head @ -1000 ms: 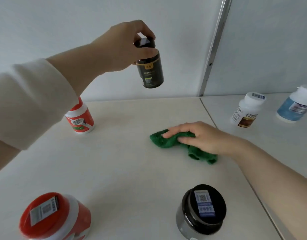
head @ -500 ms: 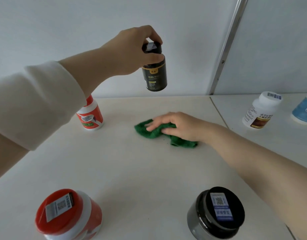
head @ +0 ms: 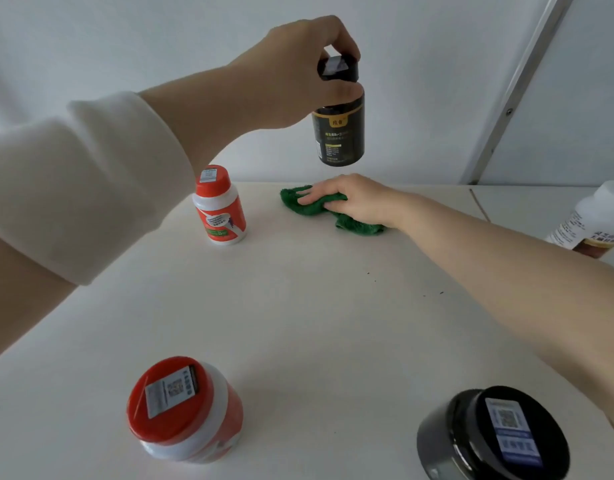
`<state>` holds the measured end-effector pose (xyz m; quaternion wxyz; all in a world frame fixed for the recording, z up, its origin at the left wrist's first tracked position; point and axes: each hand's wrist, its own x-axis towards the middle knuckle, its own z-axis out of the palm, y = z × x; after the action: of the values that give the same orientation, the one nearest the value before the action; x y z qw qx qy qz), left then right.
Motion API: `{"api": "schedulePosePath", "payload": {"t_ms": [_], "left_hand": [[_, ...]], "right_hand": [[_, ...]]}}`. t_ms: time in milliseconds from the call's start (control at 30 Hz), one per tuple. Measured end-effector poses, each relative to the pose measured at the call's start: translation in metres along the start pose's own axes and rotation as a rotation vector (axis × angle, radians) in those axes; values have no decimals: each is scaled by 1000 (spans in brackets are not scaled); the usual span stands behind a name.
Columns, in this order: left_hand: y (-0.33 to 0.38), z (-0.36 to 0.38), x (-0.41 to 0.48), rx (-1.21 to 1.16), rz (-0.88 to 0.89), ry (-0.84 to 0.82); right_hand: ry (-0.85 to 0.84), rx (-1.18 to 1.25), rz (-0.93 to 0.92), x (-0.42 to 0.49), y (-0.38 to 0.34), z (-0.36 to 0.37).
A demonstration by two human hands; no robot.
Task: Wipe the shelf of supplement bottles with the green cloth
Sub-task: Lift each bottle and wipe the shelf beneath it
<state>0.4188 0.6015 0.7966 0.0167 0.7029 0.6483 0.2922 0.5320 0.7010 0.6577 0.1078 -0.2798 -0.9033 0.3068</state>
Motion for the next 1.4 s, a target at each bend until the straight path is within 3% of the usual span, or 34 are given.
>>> {"api": "schedulePosePath", "payload": {"t_ms": [200,567,633,700,800,1000,1267,1333,1400], "left_hand": [[6,13,-4,2,6,-73],[31,67,-13,-88,86,-304],[33,75,-13,-82,96,-323],[35,84,-13,-75,93,-342],[33,96,-12,-89,77,-369],[30,106,-8,-89,53,-326],[60,92,-25,35,53,-300],[82,71,-39,4,127,-231],[101,52,-65,-94,179,-234]], "right_hand": [[-168,152,-78,-69,-10,-3],[-143,204,167,-196,0,-22],[-57,270,223,-202,-2,-34],[132,327,263,-198,-1,-42],[279,206,305,-182,4,-36],[149,-6,284,-189,6,-19],[55,83,223,-279,-30,11],[99,123,240,-280,-34,4],[307,147,277,-267,-29,-5]]}}
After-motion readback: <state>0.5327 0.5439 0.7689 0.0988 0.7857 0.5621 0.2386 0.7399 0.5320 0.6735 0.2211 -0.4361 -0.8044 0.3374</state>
